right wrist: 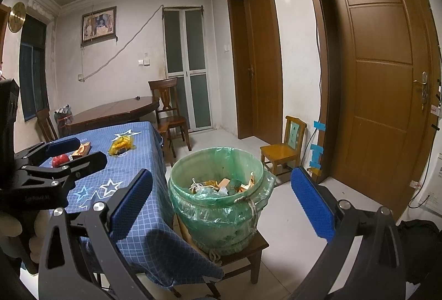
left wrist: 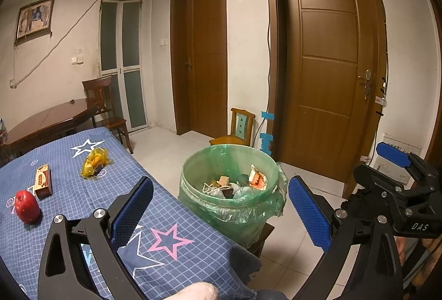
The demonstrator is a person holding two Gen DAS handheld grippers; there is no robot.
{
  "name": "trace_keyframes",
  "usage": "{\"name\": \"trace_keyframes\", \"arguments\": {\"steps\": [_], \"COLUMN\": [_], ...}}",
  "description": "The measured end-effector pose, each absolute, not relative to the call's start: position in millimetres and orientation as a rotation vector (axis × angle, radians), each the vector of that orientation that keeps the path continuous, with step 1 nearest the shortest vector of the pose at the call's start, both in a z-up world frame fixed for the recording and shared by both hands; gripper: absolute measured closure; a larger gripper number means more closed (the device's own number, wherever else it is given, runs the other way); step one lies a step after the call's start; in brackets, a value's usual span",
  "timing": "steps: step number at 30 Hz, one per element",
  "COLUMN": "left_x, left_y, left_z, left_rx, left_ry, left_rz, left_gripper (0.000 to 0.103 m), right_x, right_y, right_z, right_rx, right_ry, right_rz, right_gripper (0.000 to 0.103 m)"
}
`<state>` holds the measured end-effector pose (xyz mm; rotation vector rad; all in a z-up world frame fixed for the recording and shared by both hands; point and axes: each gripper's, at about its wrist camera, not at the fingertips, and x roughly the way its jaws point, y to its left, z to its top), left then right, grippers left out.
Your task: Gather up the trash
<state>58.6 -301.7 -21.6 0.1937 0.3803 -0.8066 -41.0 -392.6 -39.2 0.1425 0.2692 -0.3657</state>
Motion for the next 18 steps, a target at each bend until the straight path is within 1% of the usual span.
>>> {"name": "trace_keyframes", "arguments": {"steps": [6,18], "left_x": [58.9,64.2], "left_y": [-300.9,-304.8], "left_z": [-23.2,-26.5], "left_rx": [0.192,0.199], "left_ry": [0.359,0.384], "left_rz": [-0.798,-0.777], "left_gripper": [0.005,0.005], "right_x": [-39.9,-39.3], "right_y": [-392.3,-391.6], "right_z": [-39.4,-44.0], "right_rx": [0.142,0.139], "right_ry": [0.272,0.274], "right_rz": [-0.365,-0.359], "right_gripper": [0.006,0.006]}}
